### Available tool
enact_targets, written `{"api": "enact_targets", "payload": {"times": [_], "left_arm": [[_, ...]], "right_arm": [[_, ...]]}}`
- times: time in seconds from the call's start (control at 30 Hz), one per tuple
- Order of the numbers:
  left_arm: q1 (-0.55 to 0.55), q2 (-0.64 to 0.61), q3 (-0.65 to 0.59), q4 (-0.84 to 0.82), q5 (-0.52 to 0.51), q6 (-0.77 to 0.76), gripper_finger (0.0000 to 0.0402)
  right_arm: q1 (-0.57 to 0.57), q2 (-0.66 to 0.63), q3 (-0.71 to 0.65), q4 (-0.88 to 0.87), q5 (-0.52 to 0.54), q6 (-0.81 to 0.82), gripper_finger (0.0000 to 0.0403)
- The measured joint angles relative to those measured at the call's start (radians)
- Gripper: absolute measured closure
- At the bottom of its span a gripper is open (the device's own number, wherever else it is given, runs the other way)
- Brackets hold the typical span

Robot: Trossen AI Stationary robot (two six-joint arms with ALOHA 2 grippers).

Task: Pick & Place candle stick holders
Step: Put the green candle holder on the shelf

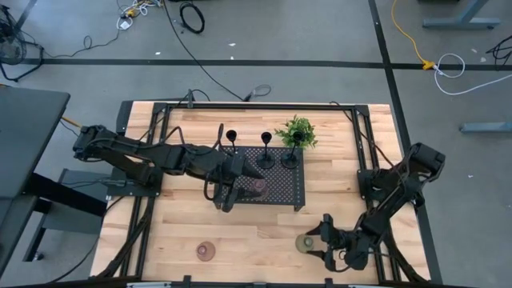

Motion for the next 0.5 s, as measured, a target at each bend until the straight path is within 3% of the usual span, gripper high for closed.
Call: {"api": "enact_targets", "payload": {"times": [0.33,0.5], "left_arm": [[0.000,0.000,0.000,-0.012,0.000,-0.020,0.0147],[0.000,0.000,0.000,-0.015,-0.011,-0.019,0.0148]], "right_arm": [[-0.022,0.047,0.000,0.095,0.038,-0.058,0.0097],[-0.026,0.047,0.000,0.090,0.008,-0.055,0.0133]]}}
